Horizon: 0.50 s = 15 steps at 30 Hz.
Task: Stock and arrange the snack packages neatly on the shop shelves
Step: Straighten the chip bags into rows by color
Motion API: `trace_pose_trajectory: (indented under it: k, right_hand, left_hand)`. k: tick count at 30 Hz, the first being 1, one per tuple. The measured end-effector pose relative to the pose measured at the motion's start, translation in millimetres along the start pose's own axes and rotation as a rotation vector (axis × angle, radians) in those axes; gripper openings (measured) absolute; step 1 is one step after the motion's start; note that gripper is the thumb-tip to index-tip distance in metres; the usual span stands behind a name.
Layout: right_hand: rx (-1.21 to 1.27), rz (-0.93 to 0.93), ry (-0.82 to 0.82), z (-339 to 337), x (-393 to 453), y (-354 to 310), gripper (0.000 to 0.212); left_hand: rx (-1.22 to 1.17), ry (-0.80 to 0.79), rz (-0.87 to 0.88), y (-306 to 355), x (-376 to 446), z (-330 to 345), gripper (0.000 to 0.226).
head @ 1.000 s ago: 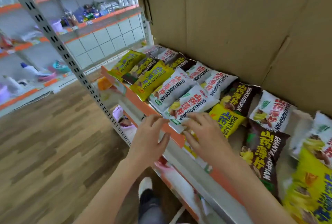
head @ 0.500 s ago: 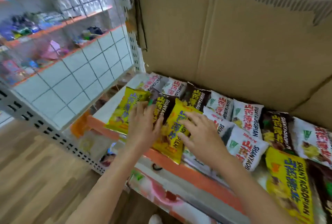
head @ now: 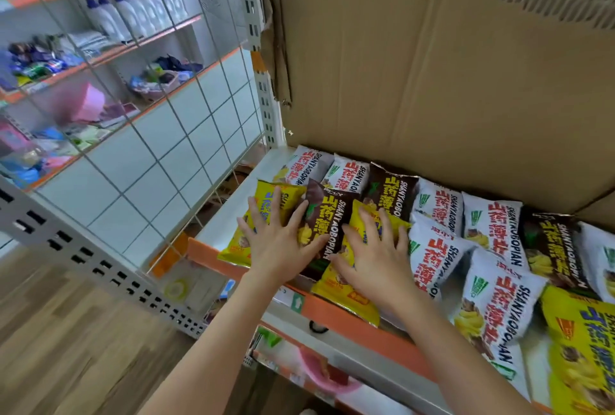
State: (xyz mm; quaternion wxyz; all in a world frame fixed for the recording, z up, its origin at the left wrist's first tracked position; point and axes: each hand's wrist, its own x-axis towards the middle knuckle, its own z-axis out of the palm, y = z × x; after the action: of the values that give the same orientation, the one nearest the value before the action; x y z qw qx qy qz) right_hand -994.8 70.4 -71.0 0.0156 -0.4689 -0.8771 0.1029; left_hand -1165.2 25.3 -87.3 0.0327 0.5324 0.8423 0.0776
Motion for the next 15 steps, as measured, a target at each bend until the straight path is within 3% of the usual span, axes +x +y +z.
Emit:
trace_pose_trajectory:
  k: [4, 7, 15]
  right_hand:
    - [-0.043, 0.035, 0.011, -4.6, 6.7, -16.6, 0.058]
    - [-0.067, 0.049, -0.008, -7.1, 9.3, -25.6, 0.052]
    - [-0.006, 0.083, 0.062, -5.2, 3.3, -26.0, 0.047]
  left_hand:
    - [-0.04, -0.038, -0.068, -1.9, 3.9, -1.5, 0.101]
    - [-0.023, -0.084, -0.078, -2.8, 5.5, -4.4, 0.091]
    - [0.014, -0.008, 0.072, -28.2, 21.2, -12.9, 0.087]
